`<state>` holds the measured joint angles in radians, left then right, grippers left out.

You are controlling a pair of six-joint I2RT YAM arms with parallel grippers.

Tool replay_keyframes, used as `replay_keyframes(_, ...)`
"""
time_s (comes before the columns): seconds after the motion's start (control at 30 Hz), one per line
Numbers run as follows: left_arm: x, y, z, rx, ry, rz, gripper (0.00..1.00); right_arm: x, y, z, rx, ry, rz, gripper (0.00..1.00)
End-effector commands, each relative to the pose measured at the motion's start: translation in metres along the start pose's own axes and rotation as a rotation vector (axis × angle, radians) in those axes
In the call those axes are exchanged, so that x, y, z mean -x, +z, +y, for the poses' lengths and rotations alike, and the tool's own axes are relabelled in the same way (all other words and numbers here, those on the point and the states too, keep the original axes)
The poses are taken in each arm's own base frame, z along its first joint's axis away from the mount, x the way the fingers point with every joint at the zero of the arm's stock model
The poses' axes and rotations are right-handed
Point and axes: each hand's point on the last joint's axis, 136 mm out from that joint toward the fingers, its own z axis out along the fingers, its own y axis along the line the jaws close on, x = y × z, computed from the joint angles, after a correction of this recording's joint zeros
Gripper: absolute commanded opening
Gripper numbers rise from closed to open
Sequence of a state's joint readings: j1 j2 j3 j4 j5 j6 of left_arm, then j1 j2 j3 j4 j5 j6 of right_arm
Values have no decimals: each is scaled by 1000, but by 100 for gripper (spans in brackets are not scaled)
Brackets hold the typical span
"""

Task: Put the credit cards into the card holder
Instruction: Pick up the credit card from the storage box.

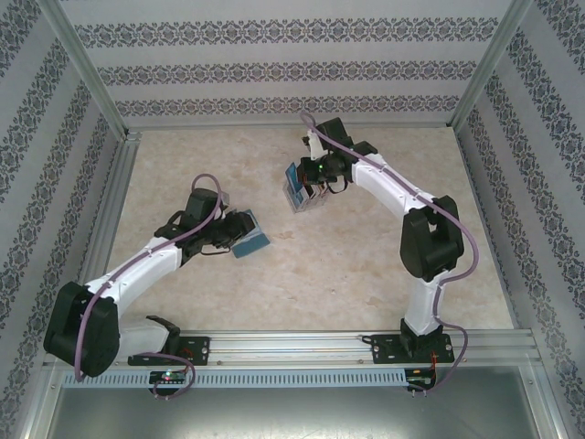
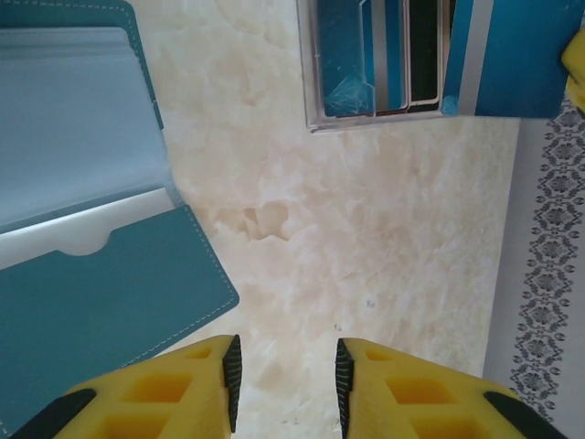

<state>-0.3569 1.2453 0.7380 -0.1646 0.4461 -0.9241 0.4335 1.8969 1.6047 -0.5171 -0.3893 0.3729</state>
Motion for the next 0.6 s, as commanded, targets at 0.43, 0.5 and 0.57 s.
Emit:
replay_keyframes(0.43, 67, -15, -123, -490, 17, -59, 41, 20, -59, 81, 567, 211, -113, 3)
replay_keyframes(0.5, 75, -15, -127, -497, 18, -60, 41, 16, -60, 85, 577, 210, -102, 3)
replay_keyframes(0.57, 81, -14, -129, -498, 26, -60, 41, 15, -63, 89, 597, 218, -102, 3)
